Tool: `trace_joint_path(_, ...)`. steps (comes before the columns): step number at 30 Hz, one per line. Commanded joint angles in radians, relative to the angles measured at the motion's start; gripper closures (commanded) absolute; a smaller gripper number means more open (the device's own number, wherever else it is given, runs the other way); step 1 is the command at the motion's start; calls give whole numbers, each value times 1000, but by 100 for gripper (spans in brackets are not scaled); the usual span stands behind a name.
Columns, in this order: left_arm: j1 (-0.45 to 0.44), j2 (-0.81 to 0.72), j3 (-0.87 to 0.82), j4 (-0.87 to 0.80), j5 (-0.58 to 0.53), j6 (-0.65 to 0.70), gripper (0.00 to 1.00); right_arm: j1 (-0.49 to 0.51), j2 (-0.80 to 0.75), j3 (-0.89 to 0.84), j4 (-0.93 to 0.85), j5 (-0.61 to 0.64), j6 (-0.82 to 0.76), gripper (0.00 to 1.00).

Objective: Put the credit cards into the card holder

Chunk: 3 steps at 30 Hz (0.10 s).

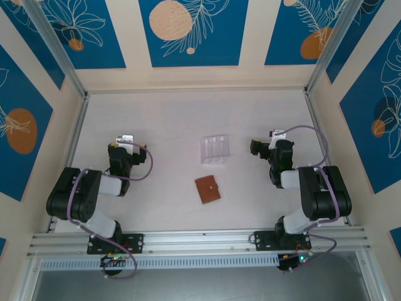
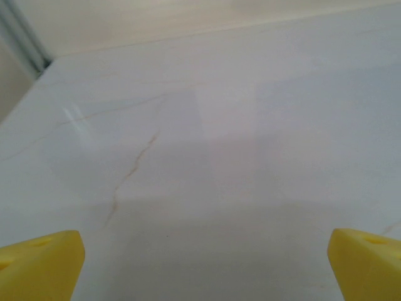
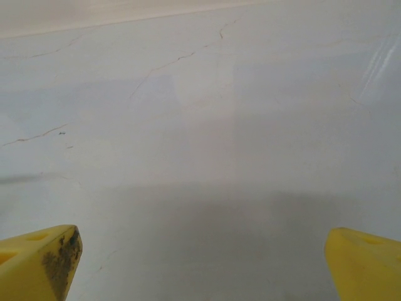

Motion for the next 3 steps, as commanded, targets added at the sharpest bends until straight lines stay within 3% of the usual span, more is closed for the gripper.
trace_joint_path(1, 29, 1, 40, -45, 111, 6, 0, 6, -1, 10, 44, -12, -26, 1)
trace_joint_path(3, 28, -3, 26, -18, 115, 13, 0, 6, -1, 10, 46, -13, -26, 1)
